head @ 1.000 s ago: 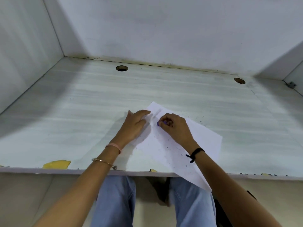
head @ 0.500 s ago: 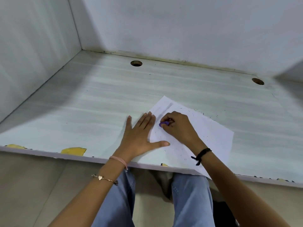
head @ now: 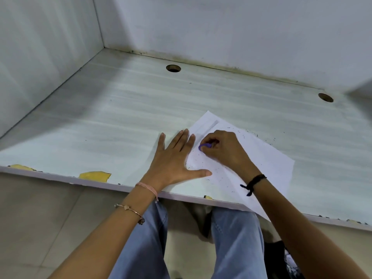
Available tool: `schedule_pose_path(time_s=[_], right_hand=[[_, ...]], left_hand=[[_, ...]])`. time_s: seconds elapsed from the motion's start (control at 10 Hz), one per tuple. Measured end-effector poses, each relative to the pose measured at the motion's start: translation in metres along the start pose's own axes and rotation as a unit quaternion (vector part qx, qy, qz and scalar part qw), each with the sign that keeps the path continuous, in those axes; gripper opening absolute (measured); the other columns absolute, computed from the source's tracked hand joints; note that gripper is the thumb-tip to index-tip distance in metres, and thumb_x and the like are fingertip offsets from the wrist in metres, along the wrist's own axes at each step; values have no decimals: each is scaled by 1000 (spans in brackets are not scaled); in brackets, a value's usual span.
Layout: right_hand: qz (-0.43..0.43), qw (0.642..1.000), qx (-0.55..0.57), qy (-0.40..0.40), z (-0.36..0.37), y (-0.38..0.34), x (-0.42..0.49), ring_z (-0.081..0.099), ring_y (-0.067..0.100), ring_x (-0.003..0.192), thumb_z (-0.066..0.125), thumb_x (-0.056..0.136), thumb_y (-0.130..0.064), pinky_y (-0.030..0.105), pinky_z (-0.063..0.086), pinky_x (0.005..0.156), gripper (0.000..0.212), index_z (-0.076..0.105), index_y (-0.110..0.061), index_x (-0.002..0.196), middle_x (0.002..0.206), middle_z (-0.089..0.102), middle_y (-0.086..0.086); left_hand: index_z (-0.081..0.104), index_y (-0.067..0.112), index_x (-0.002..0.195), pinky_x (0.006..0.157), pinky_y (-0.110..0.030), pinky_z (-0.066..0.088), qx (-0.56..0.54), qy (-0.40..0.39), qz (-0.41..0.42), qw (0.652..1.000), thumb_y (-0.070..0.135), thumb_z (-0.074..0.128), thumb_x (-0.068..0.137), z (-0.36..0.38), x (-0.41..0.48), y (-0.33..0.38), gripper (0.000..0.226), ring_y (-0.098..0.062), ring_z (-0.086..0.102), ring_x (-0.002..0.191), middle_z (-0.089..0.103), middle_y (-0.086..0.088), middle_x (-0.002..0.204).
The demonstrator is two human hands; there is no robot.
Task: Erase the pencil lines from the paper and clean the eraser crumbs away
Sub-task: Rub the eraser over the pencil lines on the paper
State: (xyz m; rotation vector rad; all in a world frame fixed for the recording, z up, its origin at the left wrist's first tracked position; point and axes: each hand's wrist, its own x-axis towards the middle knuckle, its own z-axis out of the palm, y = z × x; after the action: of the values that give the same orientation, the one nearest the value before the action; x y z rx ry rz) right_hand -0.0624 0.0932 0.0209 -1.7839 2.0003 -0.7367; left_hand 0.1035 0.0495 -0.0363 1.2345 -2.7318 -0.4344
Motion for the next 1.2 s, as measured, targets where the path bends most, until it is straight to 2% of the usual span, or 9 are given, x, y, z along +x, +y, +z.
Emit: schedule_pose_path(time_s=[0.1,0.3,0.4,0.6,0.7,0.8,0.9,1.1,1.2], right_hand=[[-44,995,-16,-84,7,-13,-13,59,8,69,72,78,-14,17,44,64,7,75,-15,84,77,66,-2],[7,1000,-24,-2,-5,1,6,55,5,66,70,78,-12,21,42,65,5,74,-13,82,71,62,-8],[-36,996,-17,-81,5,-14,-12,60,11,71,71,78,-14,22,46,65,6,74,-14,83,77,66,-1],[11,1000,-19,-6,-5,2,7,57,9,68,71,77,-13,24,46,67,4,74,-14,79,71,64,-6],[-35,996,-15,-85,4,-13,-11,58,6,66,72,77,-14,19,45,63,5,74,-15,81,74,66,-3],[-14,997,-10,-73,-3,-4,-3,59,6,66,73,77,-16,20,46,64,4,75,-16,81,74,67,-4],[13,1000,-10,-10,-7,3,6,56,5,64,72,77,-14,21,43,64,3,74,-13,79,70,65,-7],[-28,995,-3,-96,0,-9,-8,59,6,65,74,76,-17,15,44,61,5,76,-17,81,73,68,-4],[11,1000,-11,-9,-9,7,9,61,12,69,73,77,-15,25,48,67,3,75,-13,79,74,68,-1]], left_hand=[[-6,23,157,117,-56,-13,14,7,9,1000,94,27,69,-1,1,0,118,-7,-19,148,-13,2,164],[-6,25,157,116,-55,-16,-4,0,6,1000,94,30,70,-3,-2,1,117,-7,-20,147,-14,3,164],[-7,23,157,117,-57,-13,16,8,11,1000,94,25,68,-1,1,0,118,-8,-18,148,-13,1,164],[-7,25,156,116,-56,-16,2,-3,4,1000,94,28,69,-2,0,1,117,-7,-21,147,-14,3,164],[-7,23,157,116,-57,-14,23,7,10,1000,96,21,66,0,2,0,119,-8,-19,148,-14,1,164],[-6,24,157,116,-56,-15,13,3,7,1000,96,24,67,0,1,0,119,-8,-19,148,-14,2,164],[-6,26,157,116,-55,-17,-2,1,4,1000,94,30,69,-2,0,1,116,-6,-20,147,-14,3,164],[-7,24,157,116,-56,-15,24,1,6,1000,97,20,65,-1,2,0,120,-8,-19,148,-14,2,164],[-7,27,156,116,-55,-17,2,-7,1,1000,95,28,68,-1,1,1,117,-6,-21,147,-15,4,163]])
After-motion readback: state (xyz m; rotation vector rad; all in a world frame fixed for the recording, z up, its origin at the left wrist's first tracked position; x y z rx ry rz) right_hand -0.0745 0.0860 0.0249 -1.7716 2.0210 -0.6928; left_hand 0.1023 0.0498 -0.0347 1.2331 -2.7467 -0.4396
